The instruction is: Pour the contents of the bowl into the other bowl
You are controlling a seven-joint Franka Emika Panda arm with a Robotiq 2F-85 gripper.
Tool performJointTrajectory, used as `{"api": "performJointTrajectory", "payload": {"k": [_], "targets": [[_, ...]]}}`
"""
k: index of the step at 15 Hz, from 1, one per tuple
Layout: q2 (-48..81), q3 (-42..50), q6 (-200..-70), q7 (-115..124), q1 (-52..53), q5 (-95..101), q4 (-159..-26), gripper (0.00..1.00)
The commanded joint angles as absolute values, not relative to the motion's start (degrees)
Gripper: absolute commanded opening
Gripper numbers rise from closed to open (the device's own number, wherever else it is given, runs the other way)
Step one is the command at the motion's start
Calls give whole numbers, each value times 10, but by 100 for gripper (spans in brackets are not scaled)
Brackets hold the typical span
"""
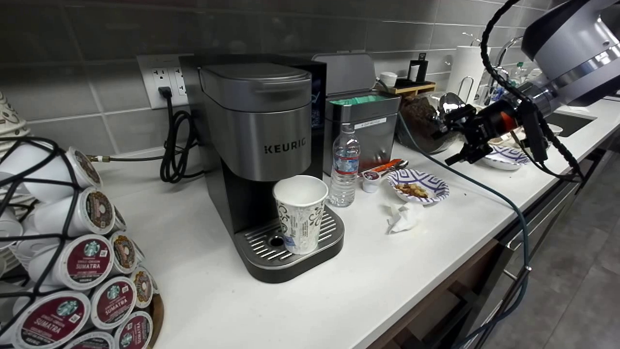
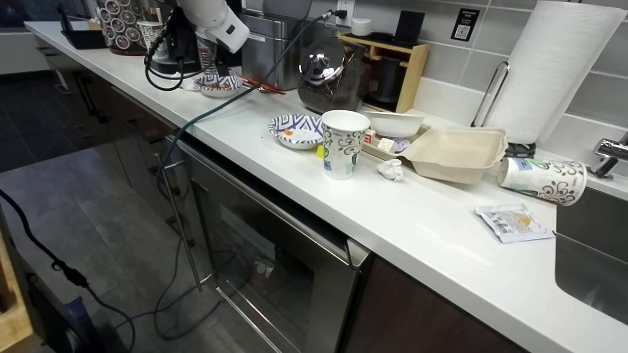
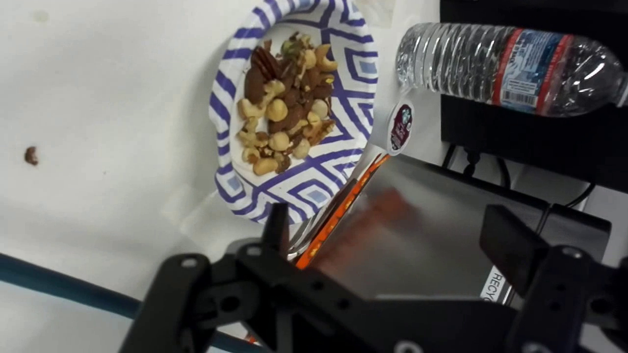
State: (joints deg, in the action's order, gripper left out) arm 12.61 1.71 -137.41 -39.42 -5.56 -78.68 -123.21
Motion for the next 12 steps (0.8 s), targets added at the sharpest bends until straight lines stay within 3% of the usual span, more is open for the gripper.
{"api": "performJointTrajectory", "payload": {"k": [1,12], "targets": [[128,23,-1375,-393,-50,-786,-1232,100],[175,19,-1448,-408,-38,-784,-1236,100]]}}
